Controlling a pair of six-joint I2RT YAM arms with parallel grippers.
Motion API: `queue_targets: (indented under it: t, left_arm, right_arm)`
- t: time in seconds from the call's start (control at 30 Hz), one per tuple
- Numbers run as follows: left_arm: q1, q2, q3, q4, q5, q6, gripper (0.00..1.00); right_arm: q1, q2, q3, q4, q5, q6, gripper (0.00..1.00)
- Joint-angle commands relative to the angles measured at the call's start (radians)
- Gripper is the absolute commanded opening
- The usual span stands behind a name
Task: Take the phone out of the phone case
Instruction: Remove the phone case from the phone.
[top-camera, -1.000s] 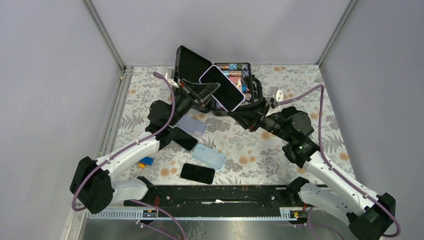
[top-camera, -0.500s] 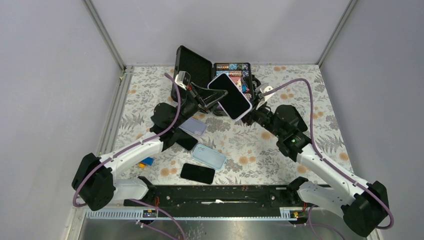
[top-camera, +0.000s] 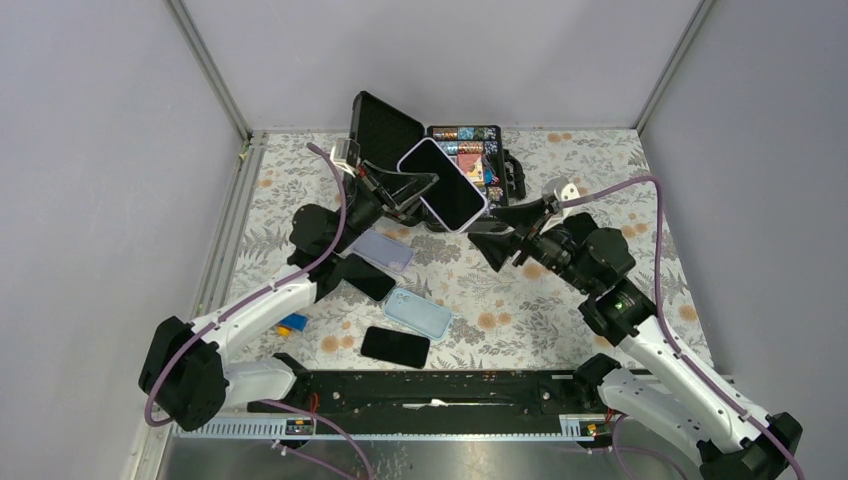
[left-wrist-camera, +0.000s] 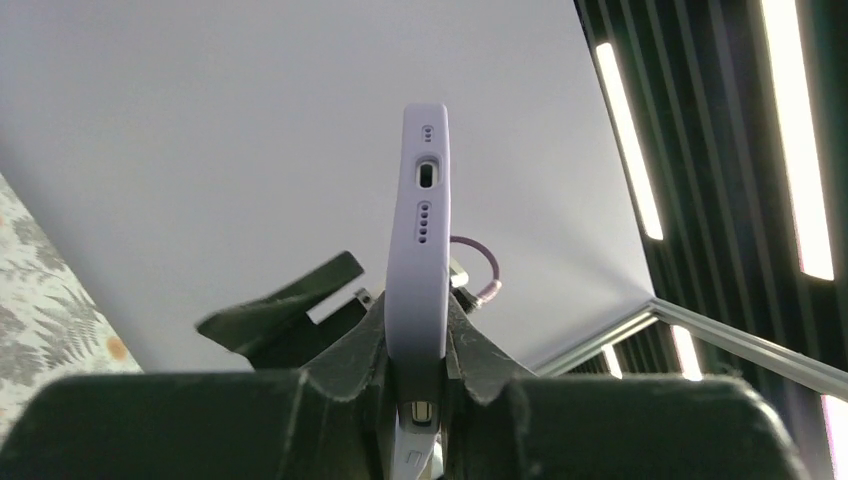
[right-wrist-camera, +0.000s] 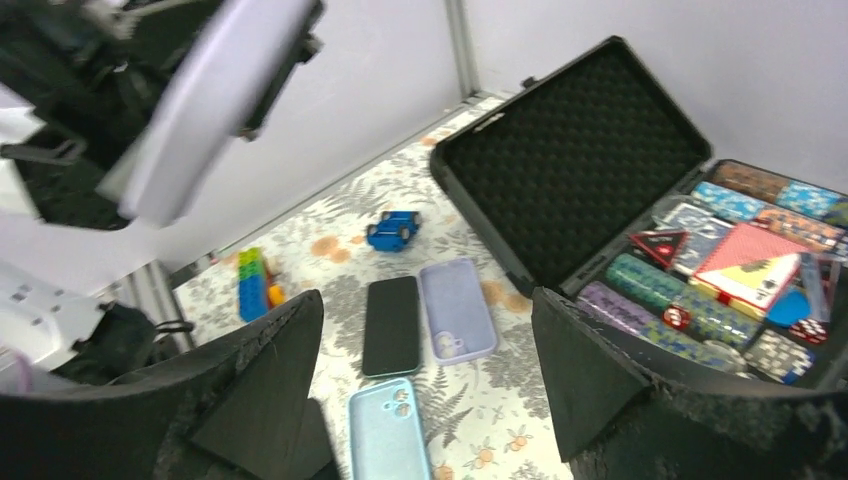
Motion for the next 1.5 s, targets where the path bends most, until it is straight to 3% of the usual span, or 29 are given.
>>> queue_targets:
  t: [0.0, 0.13, 0.23, 0.37, 0.67, 1.0, 1.17, 1.27, 1.47]
  left_arm:
    - [0.052, -0.065, 0.007, 0.061, 0.020, 0.066, 0.00]
    - [0.108, -0.061, 0.068, 0.057, 0.174, 0.124, 0.00]
    - [0.143, -0.065, 0.086, 0.083, 0.254, 0.128, 0.00]
    - [0.189, -0.092, 0.081, 0.095, 0.303, 0.115, 0.00]
    - [0.240, -0.109, 0.067, 0.179, 0.340, 0.044, 0.00]
    - [0.242, -0.103, 0.068, 0.248, 0.348, 0.013, 0.00]
    - [0.242, -0.085, 0.065, 0.352, 0.349, -0.059, 0.00]
    - [0.242, -0.076, 0.066, 0.417, 0.348, -0.111, 0.00]
    - [0.242, -0.109, 0.065, 0.447, 0.346, -0.142, 0.00]
  right_arm:
    - [-0.013, -0.012, 0.068, -0.042, -0.192, 0.065, 0.86]
    - [-0.019, 0.054, 0.163, -0.064, -0.377, 0.159, 0.97]
    - [-0.024, 0.105, 0.215, -0.057, -0.345, 0.249, 1.00]
    - [-0.031, 0.152, 0.225, 0.073, -0.324, 0.371, 0.97]
    - [-0.052, 0.235, 0.173, 0.425, -0.356, 0.646, 0.50]
    - [-0.054, 0.276, 0.183, 0.458, -0.382, 0.691, 0.32]
    - [-0.055, 0.296, 0.205, 0.358, -0.356, 0.675, 0.09]
    - [-0.062, 0.310, 0.193, 0.311, -0.323, 0.663, 0.01]
    - [-0.113, 0.362, 0.139, 0.396, -0.327, 0.761, 0.00]
